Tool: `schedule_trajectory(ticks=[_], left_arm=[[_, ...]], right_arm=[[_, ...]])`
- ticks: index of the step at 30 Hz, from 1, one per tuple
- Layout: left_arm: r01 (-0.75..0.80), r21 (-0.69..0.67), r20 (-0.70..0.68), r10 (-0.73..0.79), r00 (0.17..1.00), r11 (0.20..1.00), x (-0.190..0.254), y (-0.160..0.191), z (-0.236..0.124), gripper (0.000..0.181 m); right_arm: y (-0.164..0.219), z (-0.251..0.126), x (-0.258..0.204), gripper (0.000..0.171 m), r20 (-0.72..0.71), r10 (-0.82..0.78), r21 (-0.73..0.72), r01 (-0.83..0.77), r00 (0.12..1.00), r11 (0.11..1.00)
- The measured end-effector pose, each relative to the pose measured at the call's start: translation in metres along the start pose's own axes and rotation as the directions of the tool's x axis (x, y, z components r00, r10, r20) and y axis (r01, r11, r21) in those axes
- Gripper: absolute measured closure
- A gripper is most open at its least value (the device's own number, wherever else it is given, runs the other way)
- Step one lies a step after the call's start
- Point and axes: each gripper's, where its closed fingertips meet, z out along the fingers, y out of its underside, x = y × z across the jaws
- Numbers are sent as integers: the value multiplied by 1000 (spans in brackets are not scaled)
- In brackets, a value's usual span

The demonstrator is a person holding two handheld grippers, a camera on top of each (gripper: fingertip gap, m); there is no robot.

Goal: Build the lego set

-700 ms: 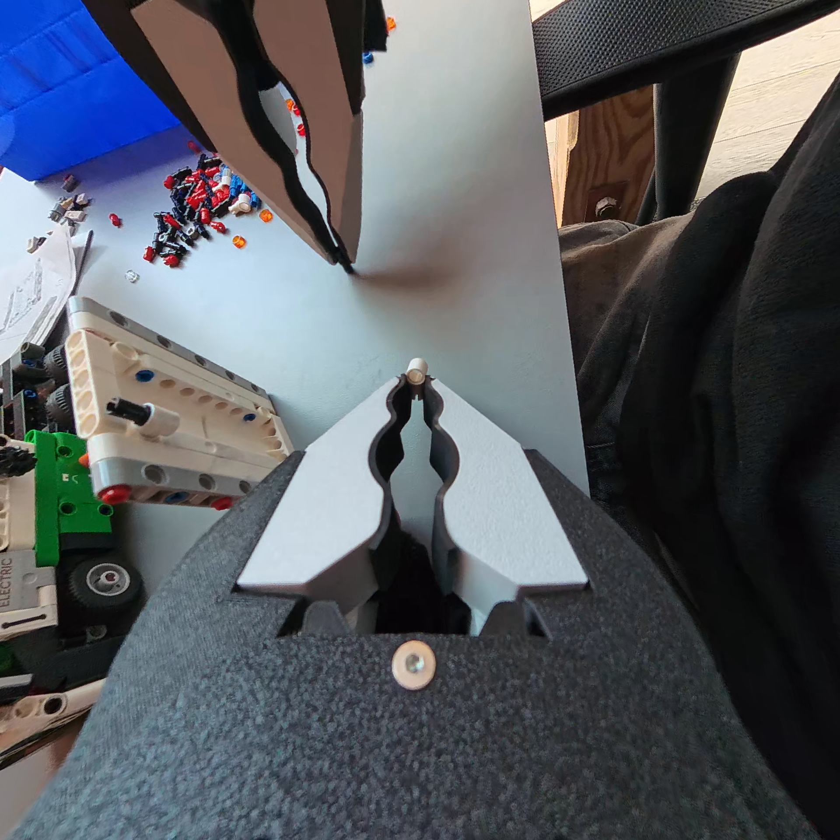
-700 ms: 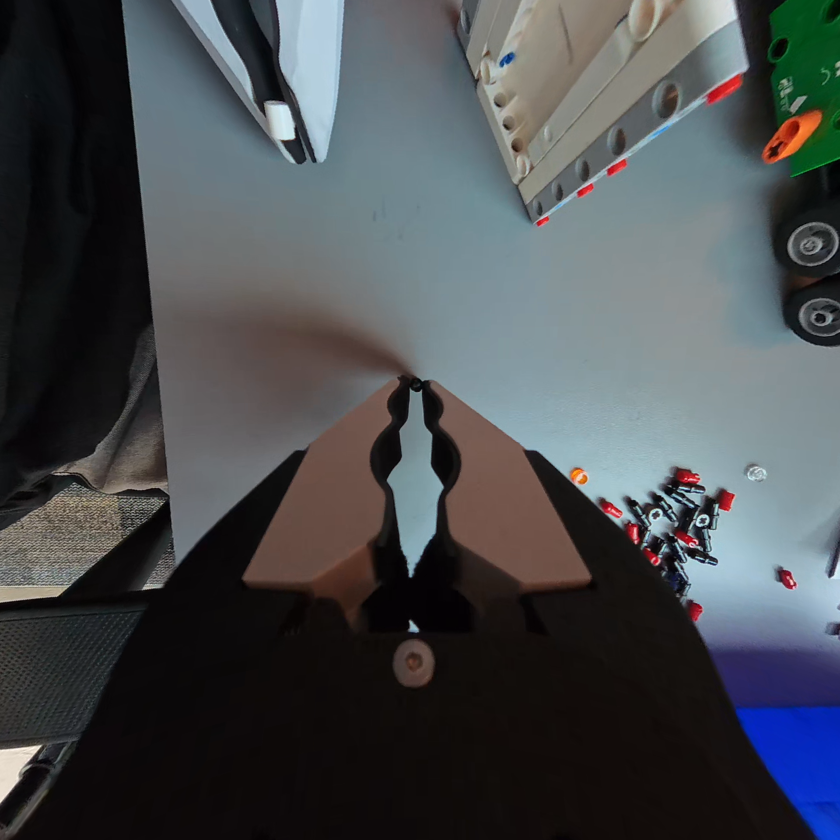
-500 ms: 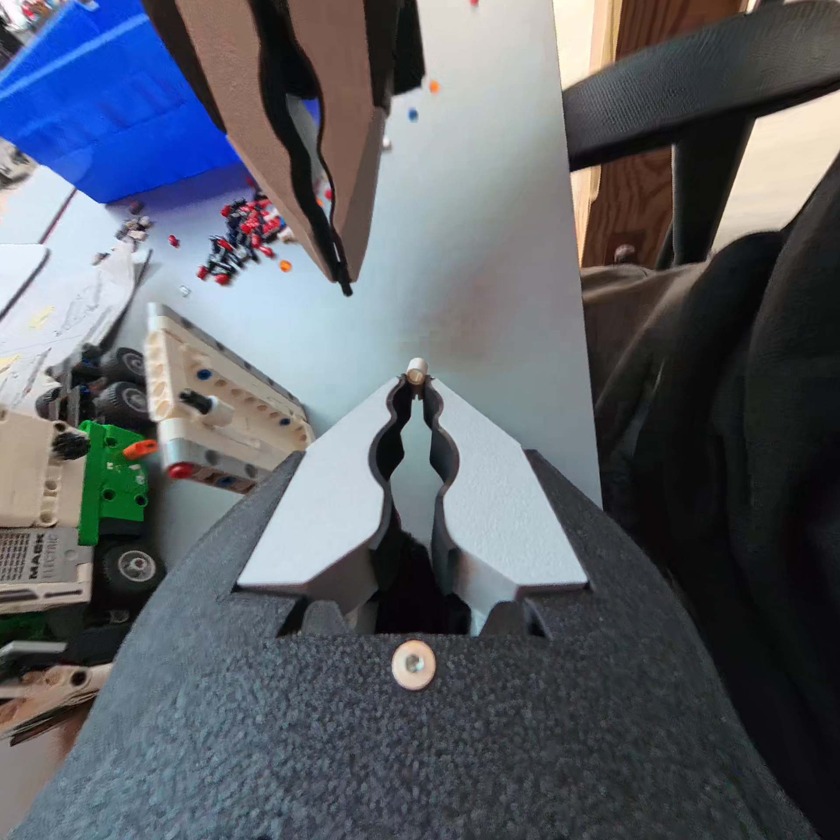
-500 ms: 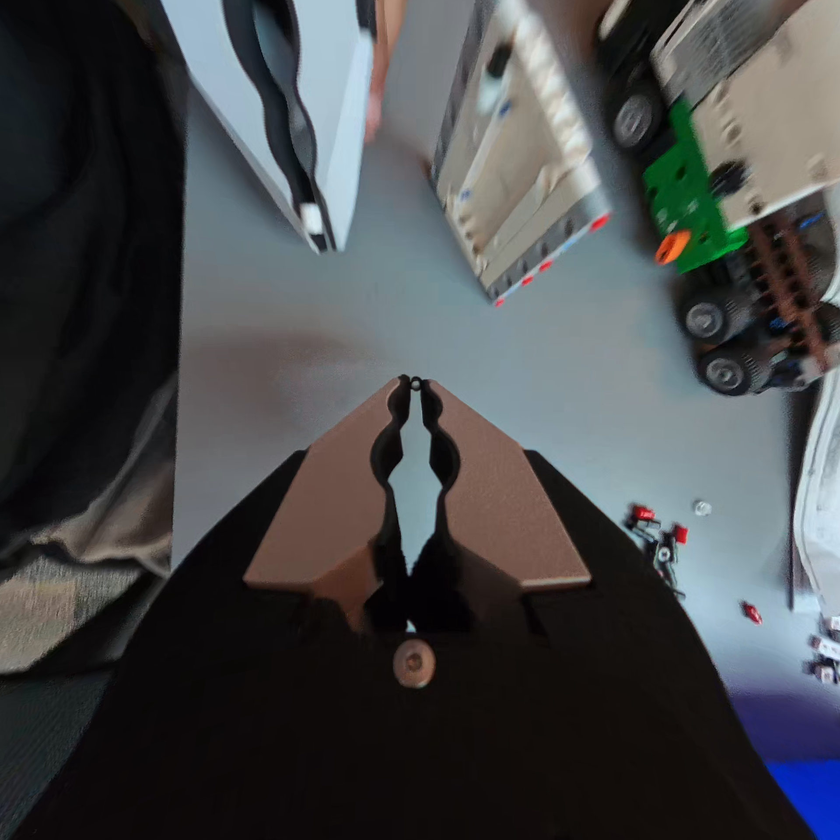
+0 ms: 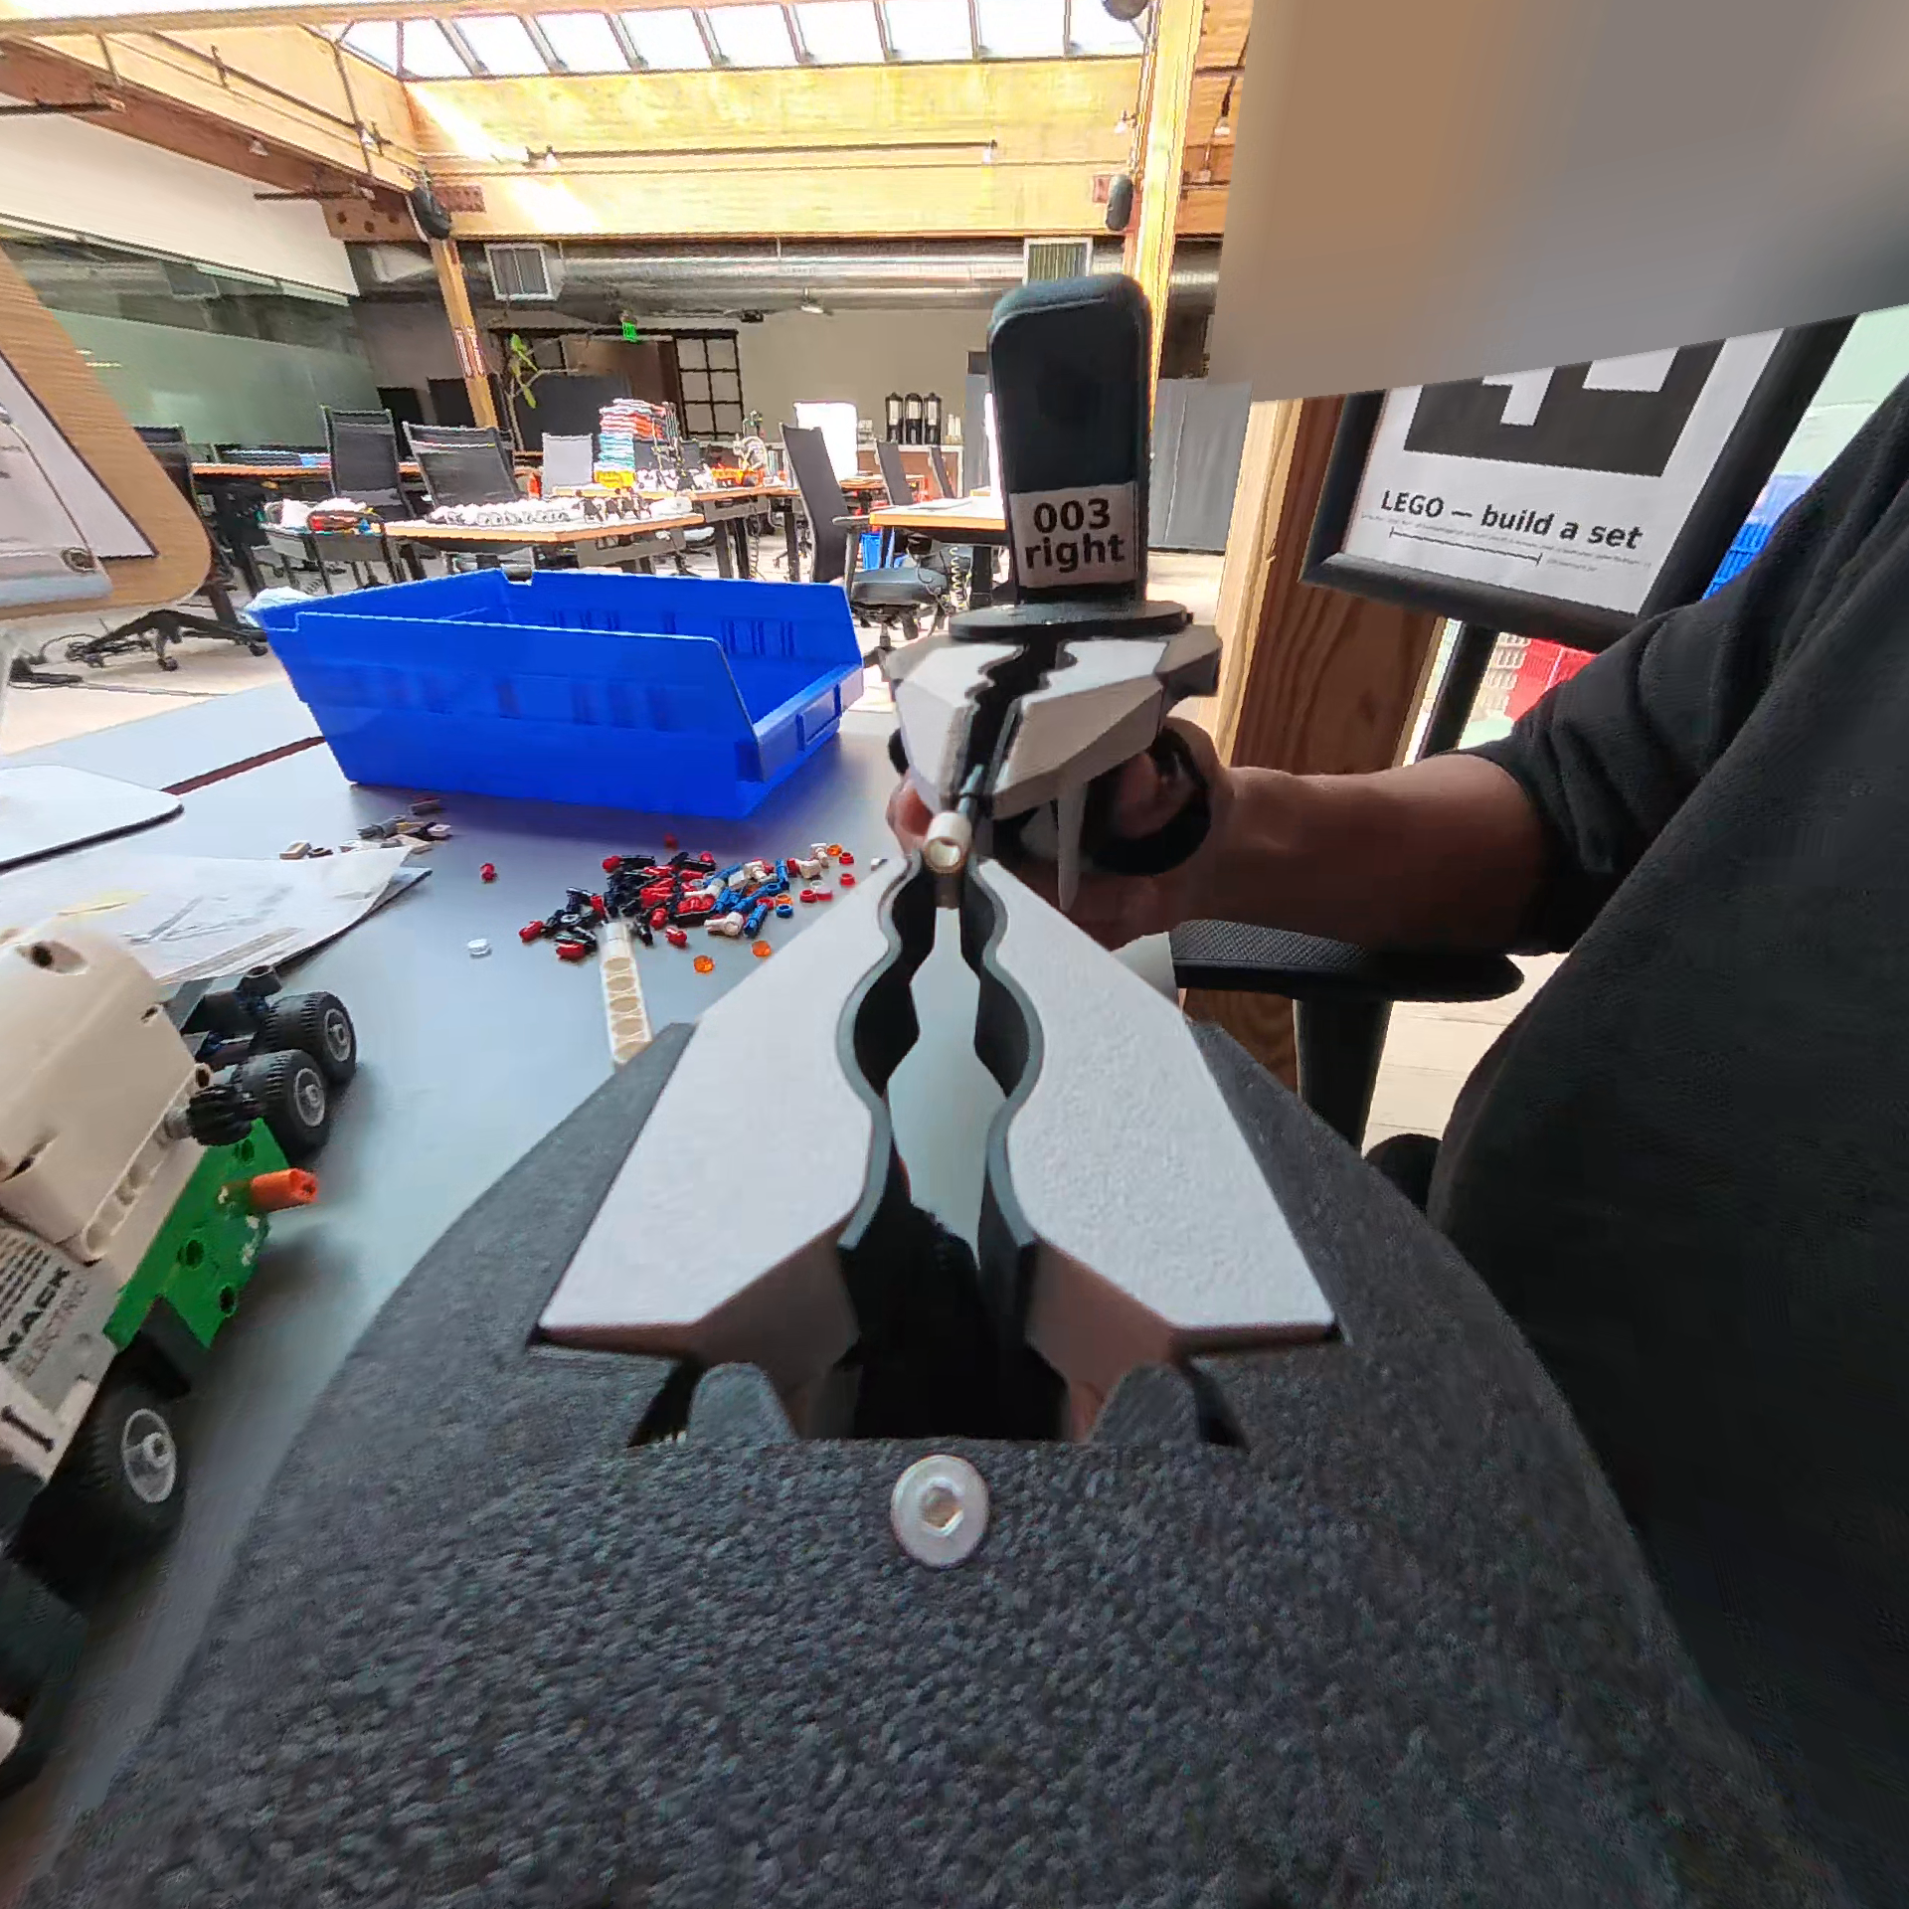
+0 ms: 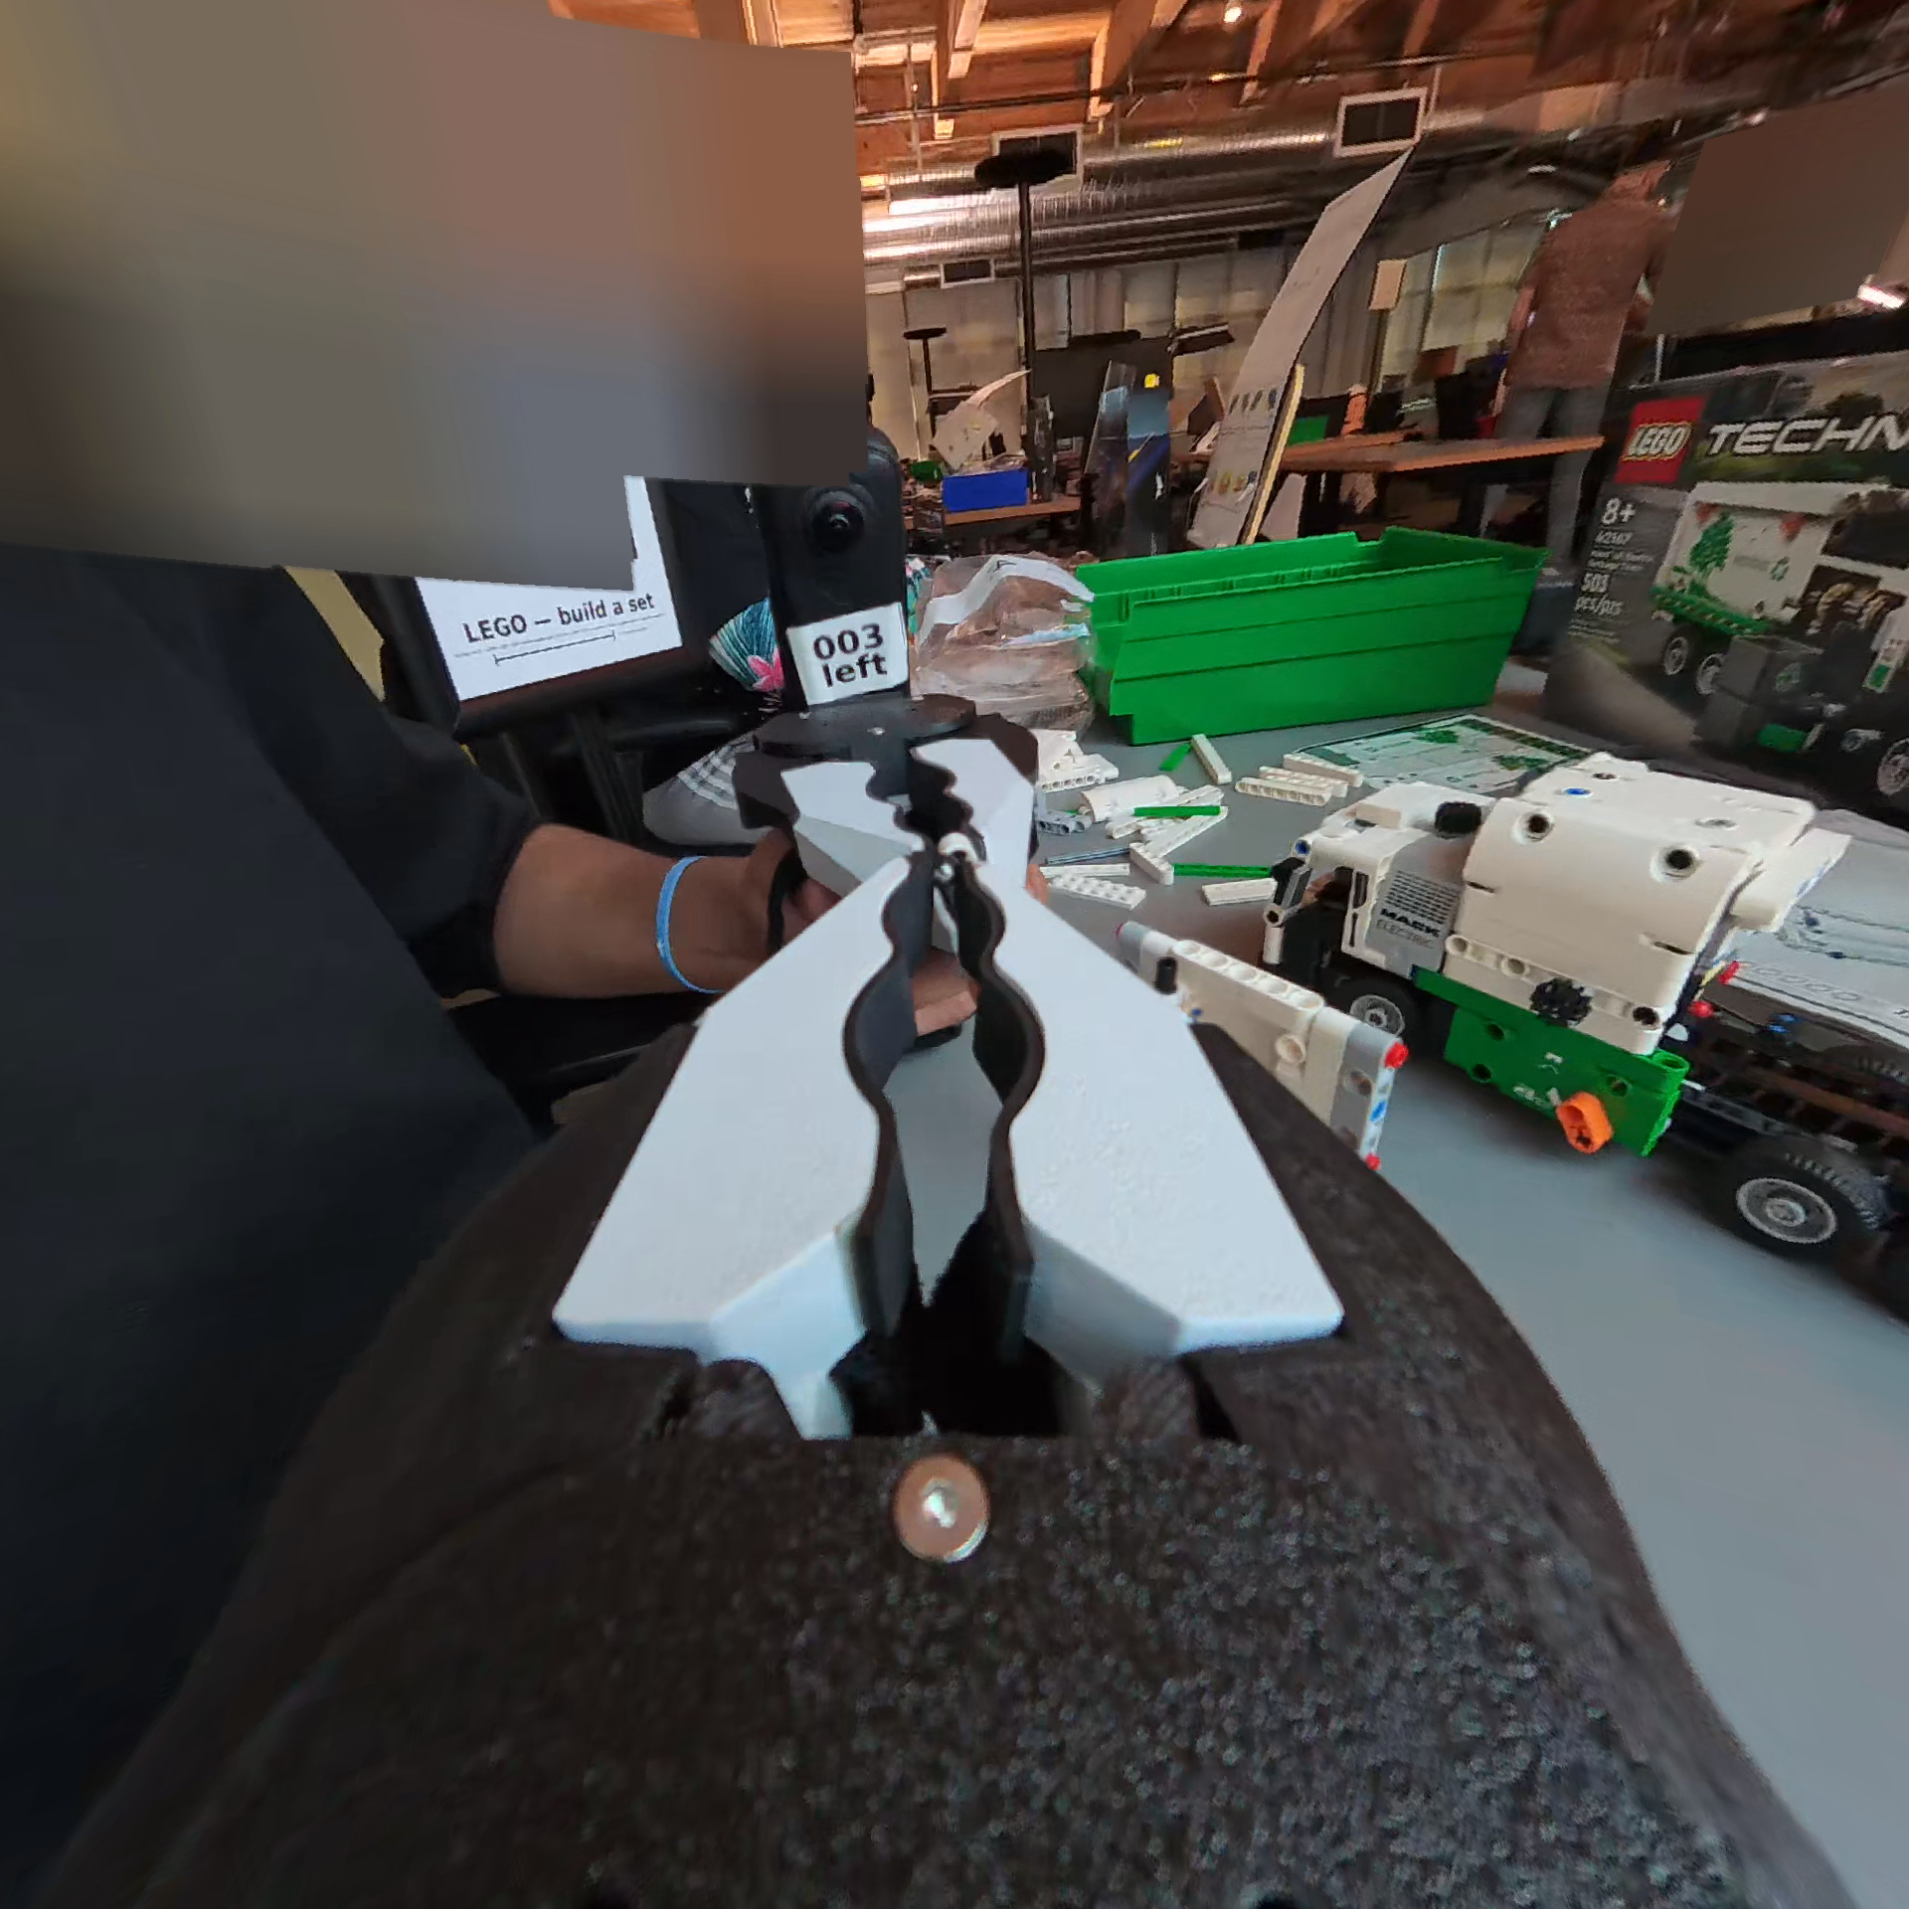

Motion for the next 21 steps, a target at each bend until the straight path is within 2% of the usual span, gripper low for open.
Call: schedule_trajectory(ticks=[11,16,21], left_arm=[[-9,-55,-24,8,1000,998,4,8,5,179],[-26,-125,-21,23,1000,992,3,18,5,179],[-20,-119,-32,17,999,993,4,17,4,179]], right_arm=[[7,-5,1,168,-17,-46,-39,45,999,998],[16,-5,3,168,35,75,-30,-74,997,997],[17,-5,2,168,66,136,-1,-137,988,991]])
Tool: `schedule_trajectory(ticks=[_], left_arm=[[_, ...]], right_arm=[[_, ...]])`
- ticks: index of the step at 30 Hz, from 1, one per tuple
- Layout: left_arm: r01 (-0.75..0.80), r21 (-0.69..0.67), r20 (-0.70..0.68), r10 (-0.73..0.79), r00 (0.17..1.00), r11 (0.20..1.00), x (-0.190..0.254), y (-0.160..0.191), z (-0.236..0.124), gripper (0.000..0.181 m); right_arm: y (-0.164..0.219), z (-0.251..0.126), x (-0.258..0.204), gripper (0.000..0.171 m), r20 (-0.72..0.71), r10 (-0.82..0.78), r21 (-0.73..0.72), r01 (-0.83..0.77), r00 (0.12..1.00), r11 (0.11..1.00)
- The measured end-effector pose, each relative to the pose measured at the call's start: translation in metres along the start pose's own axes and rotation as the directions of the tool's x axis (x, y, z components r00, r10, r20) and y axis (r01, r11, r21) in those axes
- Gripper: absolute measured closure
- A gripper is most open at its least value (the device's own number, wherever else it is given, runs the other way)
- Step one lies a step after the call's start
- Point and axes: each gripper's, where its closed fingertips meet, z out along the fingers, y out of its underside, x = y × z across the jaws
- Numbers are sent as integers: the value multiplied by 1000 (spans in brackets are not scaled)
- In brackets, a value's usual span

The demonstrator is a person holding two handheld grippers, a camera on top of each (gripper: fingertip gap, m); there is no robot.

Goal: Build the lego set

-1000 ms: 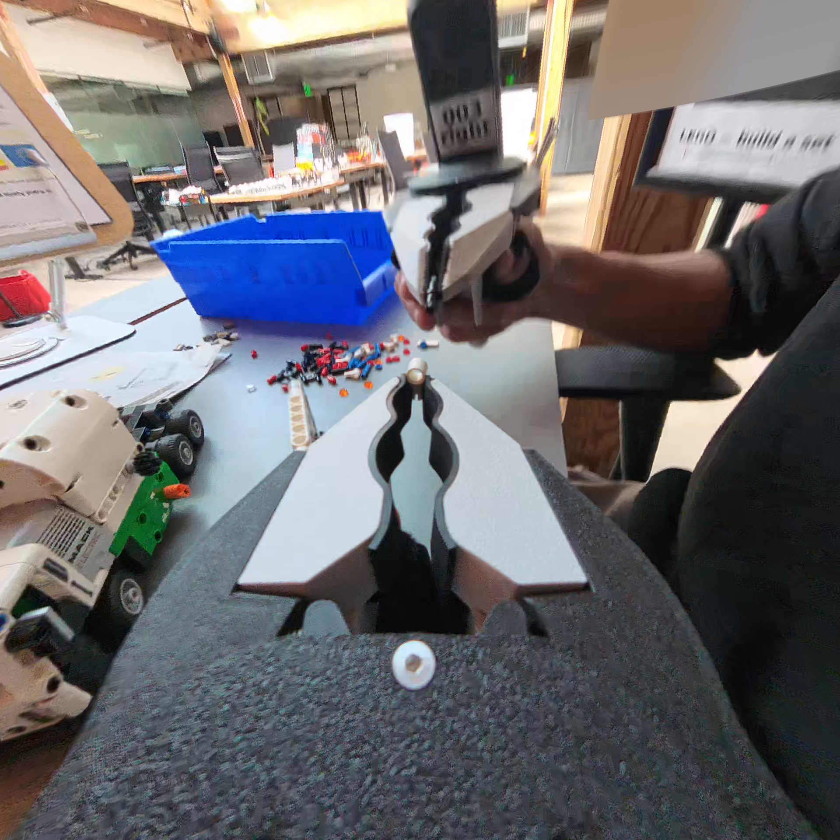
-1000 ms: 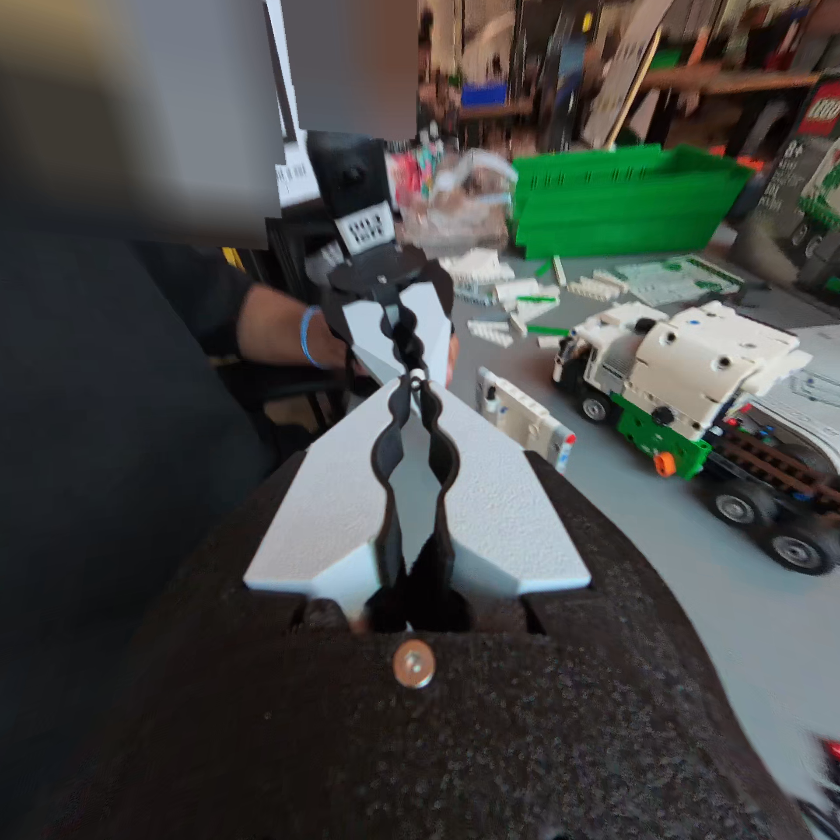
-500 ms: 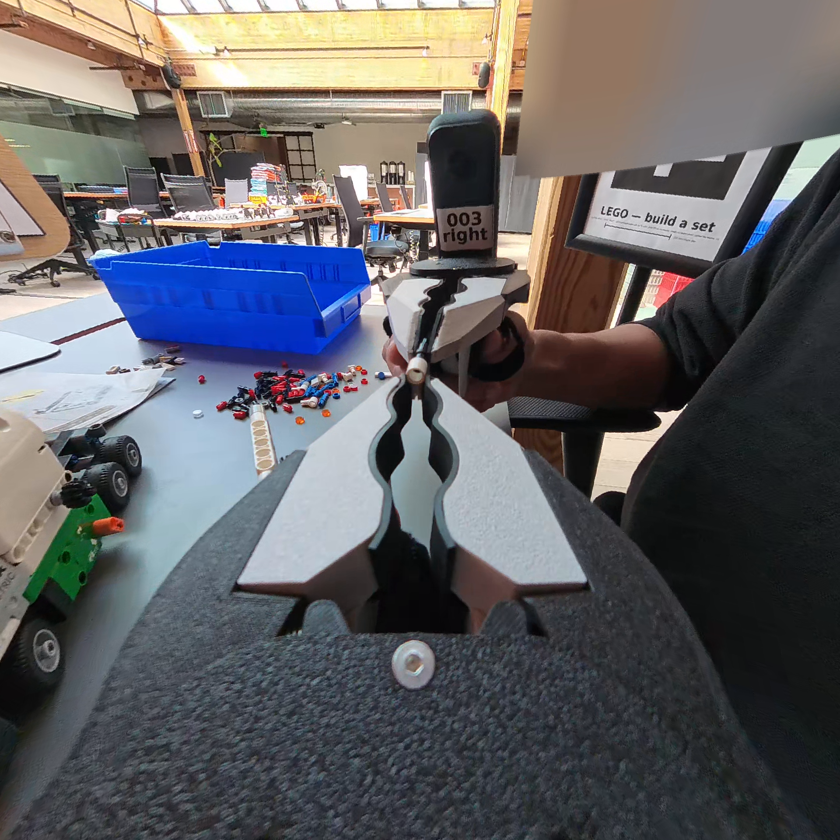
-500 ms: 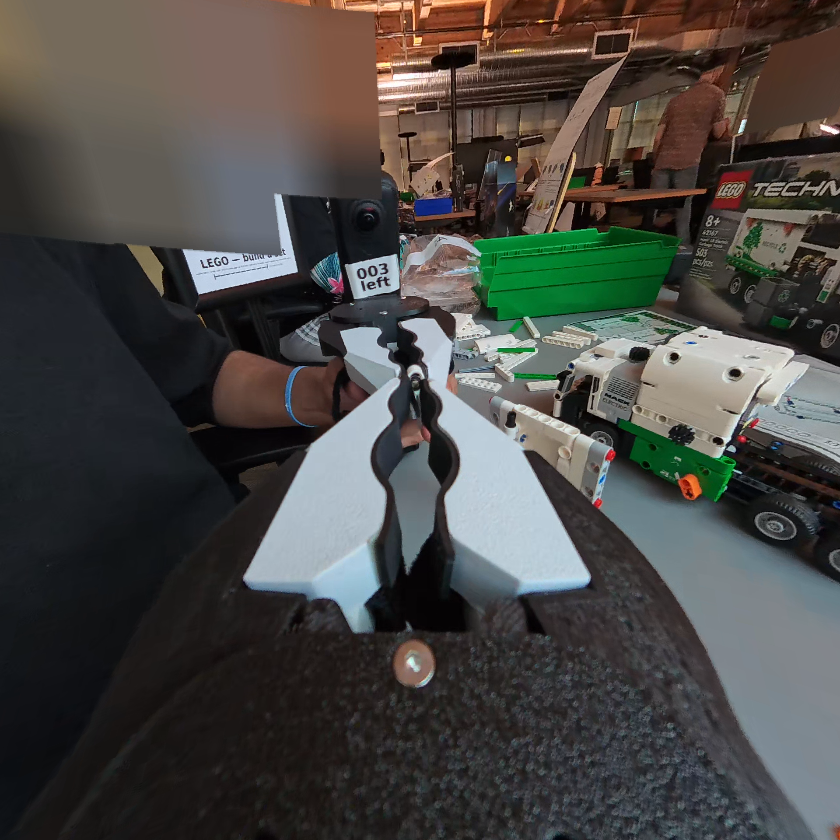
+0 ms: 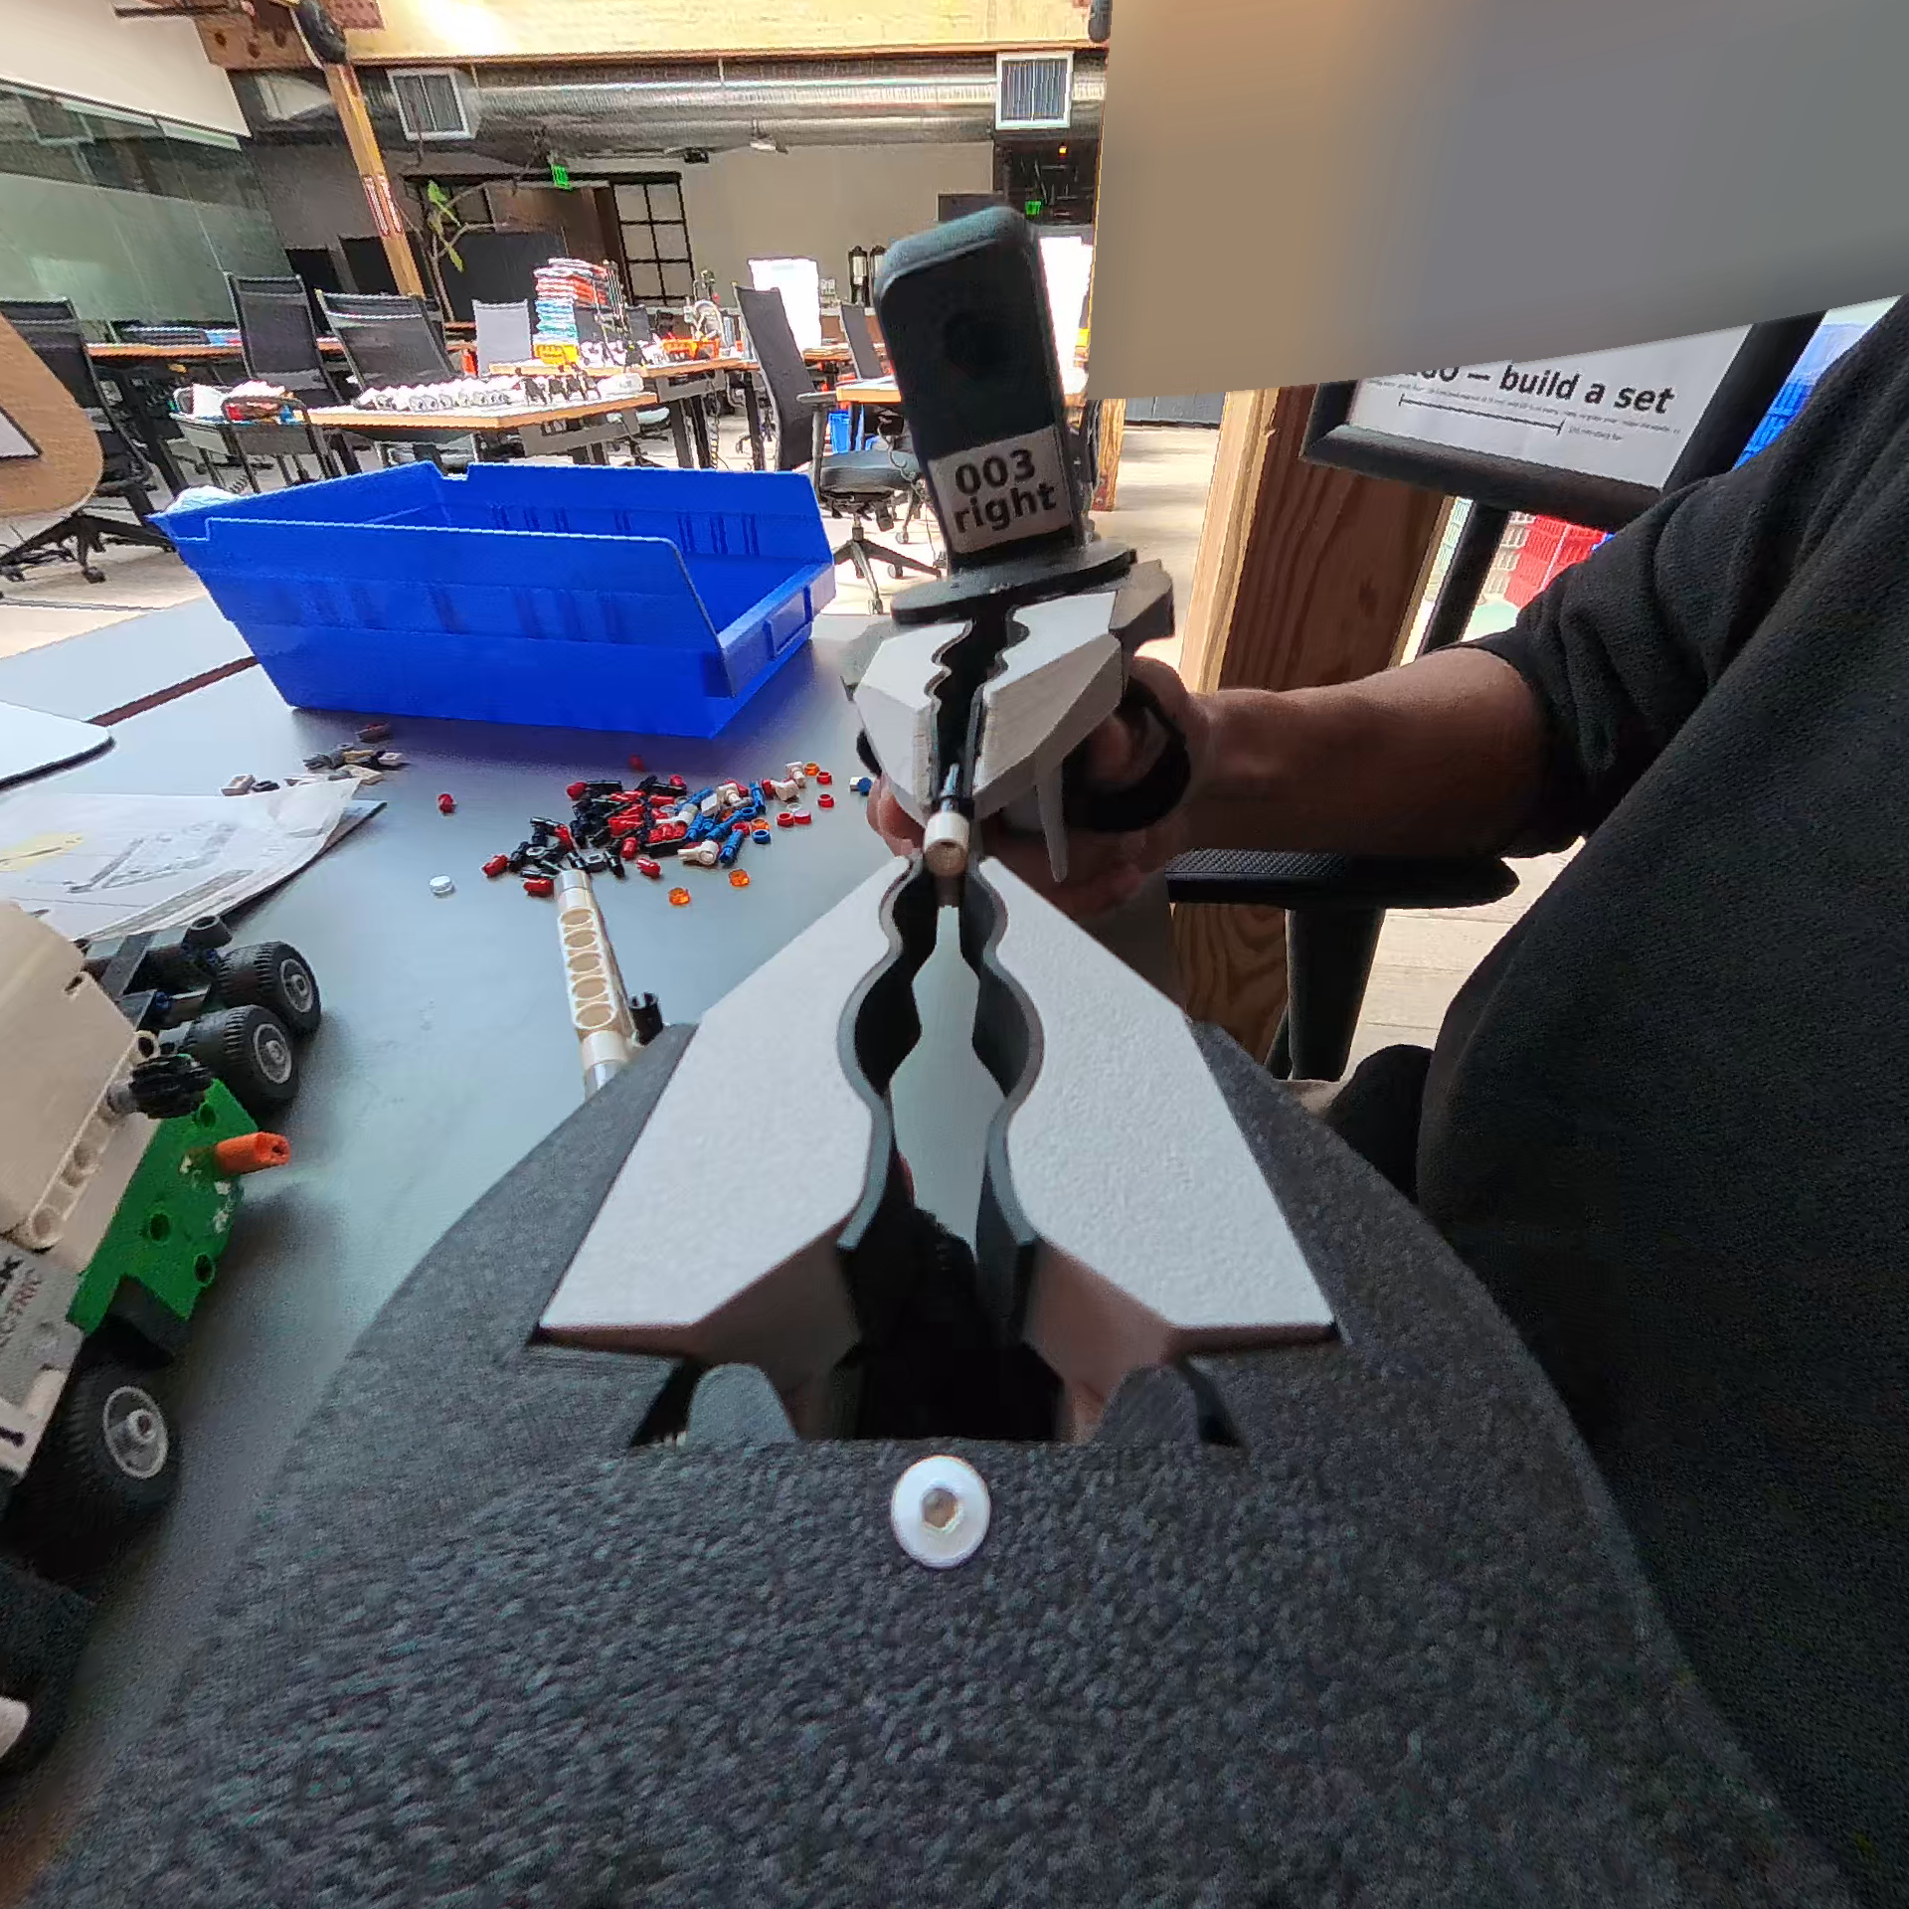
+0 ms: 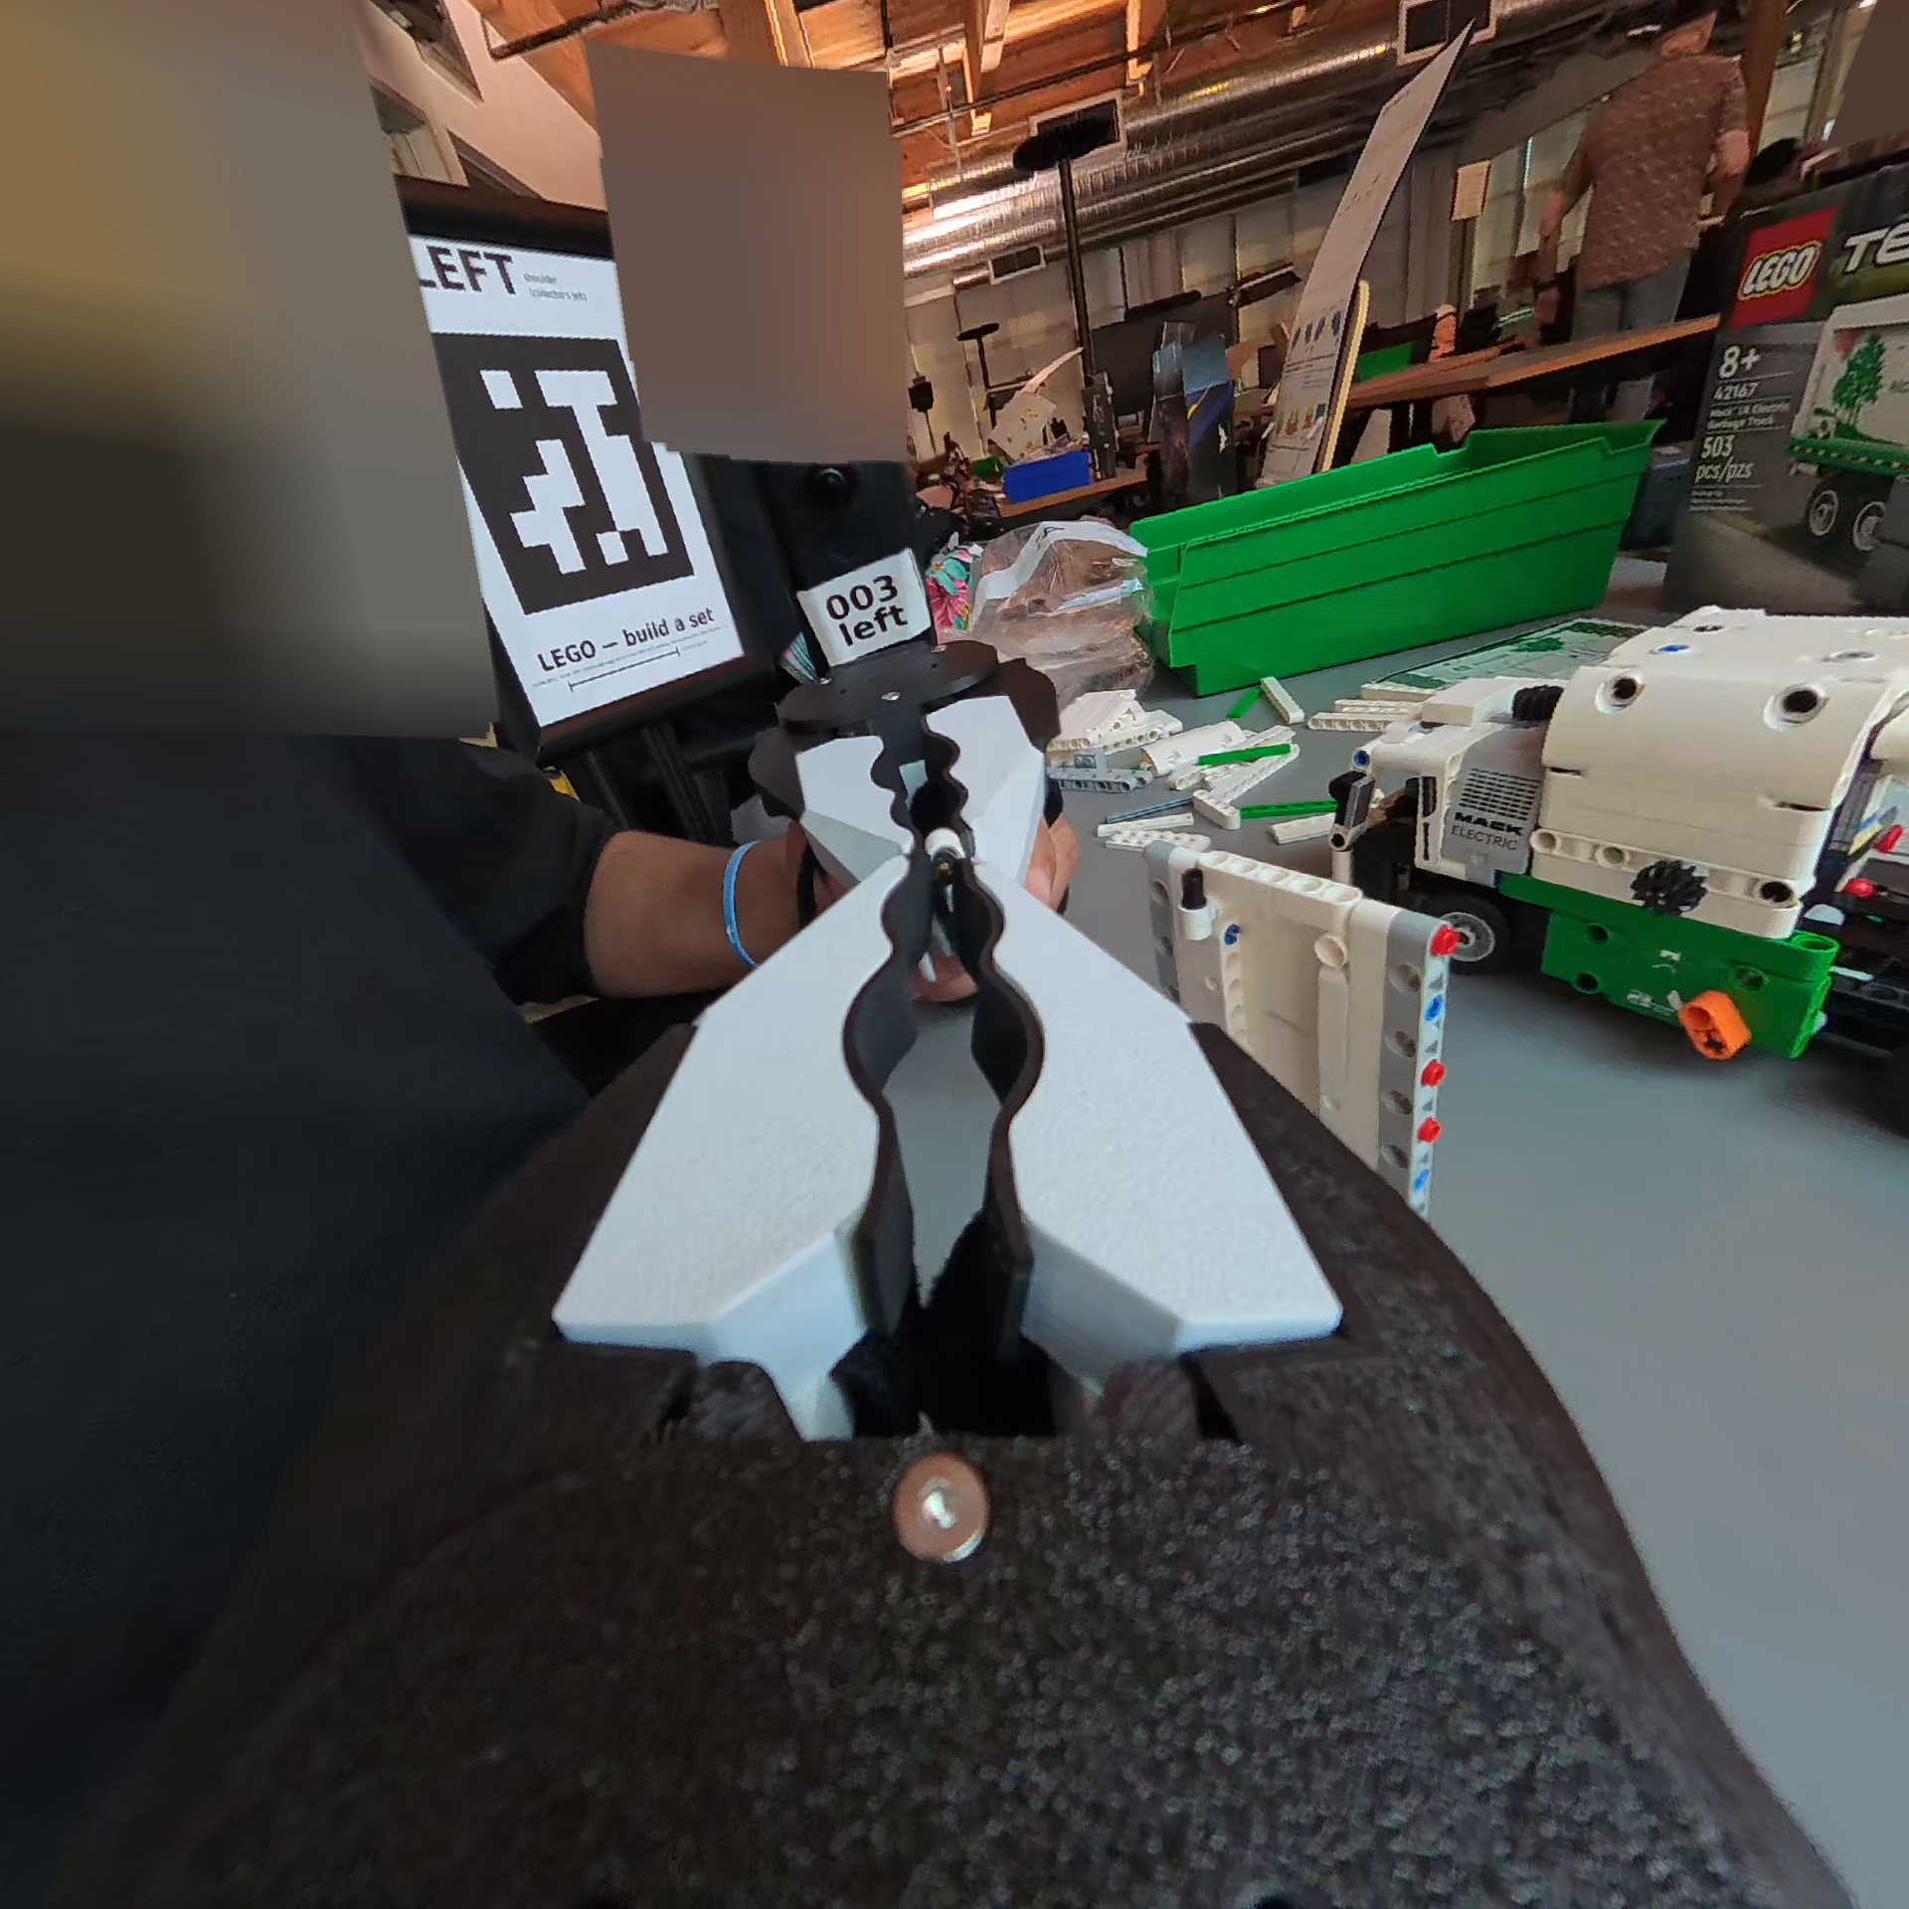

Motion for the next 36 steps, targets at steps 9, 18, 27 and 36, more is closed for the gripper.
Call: schedule_trajectory(ticks=[9,18,27,36], left_arm=[[106,68,-94,-99,991,992,7,-11,-4,180],[273,75,-251,-247,936,959,14,-17,-6,180],[262,43,-225,-246,943,964,12,-11,-6,180],[51,-33,-69,-53,996,998,3,3,0,179]], right_arm=[[-8,4,-6,169,32,-12,77,10,999,997],[-12,5,-10,169,13,-102,115,100,995,988],[-8,5,-8,169,-76,-233,62,237,970,969],[4,6,0,168,-75,-204,-3,204,976,979]])
